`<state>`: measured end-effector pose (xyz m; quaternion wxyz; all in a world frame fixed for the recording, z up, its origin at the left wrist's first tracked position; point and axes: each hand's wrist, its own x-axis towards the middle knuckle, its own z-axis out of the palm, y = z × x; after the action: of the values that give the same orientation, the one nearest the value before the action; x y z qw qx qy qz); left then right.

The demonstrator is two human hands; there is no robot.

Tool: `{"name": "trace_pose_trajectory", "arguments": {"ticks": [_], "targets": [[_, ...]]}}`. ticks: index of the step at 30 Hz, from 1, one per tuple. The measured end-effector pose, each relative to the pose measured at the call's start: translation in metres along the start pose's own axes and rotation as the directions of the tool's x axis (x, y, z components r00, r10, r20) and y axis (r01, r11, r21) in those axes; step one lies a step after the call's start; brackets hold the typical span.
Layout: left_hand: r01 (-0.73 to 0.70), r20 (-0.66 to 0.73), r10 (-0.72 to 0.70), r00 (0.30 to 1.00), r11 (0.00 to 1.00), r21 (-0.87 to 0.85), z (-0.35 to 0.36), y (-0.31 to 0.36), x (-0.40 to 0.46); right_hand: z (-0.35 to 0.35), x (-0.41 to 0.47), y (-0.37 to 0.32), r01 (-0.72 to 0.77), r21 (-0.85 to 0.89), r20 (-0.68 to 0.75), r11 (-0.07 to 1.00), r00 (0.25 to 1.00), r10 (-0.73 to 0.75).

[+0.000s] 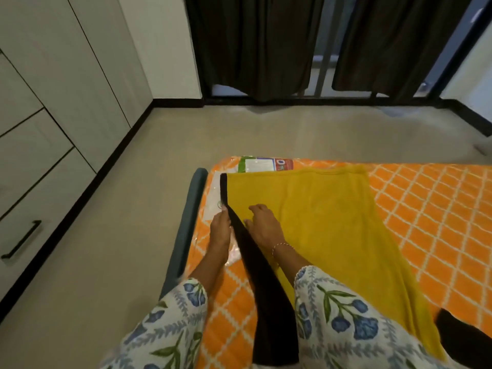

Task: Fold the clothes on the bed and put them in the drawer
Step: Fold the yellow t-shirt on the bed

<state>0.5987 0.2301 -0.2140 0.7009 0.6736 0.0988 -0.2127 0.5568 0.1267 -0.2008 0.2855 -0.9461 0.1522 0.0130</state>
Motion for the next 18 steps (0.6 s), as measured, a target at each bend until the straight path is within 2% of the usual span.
{"name": "trace_pose_trajectory", "arguments": {"ticks": [2,4,9,12,13,14,16,18], "targets": [[0.025,0.040,-0.020,0.999,0.993,-0.118,0.000,0.011,0.030,0.011,0.035,-0.008,-0.024,0.012,-0.053,1.000,0.998,0.024],[0.018,0.090,-0.003,0.996,0.987,-0.161,0.001,0.019,0.049,0.024,0.058,-0.020,-0.043,-0.008,-0.097,0.999,0.994,0.042],[-0.061,0.095,0.067,0.993,0.996,-0.061,-0.006,0.022,0.081,0.054,0.100,-0.038,-0.056,-0.175,-0.218,0.983,0.976,0.016],[-0.188,0.127,0.189,0.974,0.982,-0.020,-0.003,0.031,0.081,0.054,0.111,-0.030,-0.020,-0.137,-0.253,0.990,0.967,-0.015],[-0.226,0.113,0.226,0.968,0.974,-0.007,0.001,0.033,0.081,0.048,0.112,-0.025,-0.002,-0.007,-0.265,1.000,0.964,0.000],[-0.270,0.071,0.268,0.961,0.963,0.020,0.003,0.034,0.081,0.037,0.110,-0.022,0.010,0.205,-0.280,0.979,0.959,0.048],[-0.296,-0.019,0.298,0.954,0.953,0.057,0.010,0.036,0.087,0.007,0.103,-0.002,0.008,0.621,-0.264,0.784,0.944,0.199],[-0.224,-0.040,0.227,0.973,0.972,0.072,0.024,0.036,0.098,-0.024,0.090,0.036,-0.033,0.843,-0.185,0.537,0.919,0.348]]}}
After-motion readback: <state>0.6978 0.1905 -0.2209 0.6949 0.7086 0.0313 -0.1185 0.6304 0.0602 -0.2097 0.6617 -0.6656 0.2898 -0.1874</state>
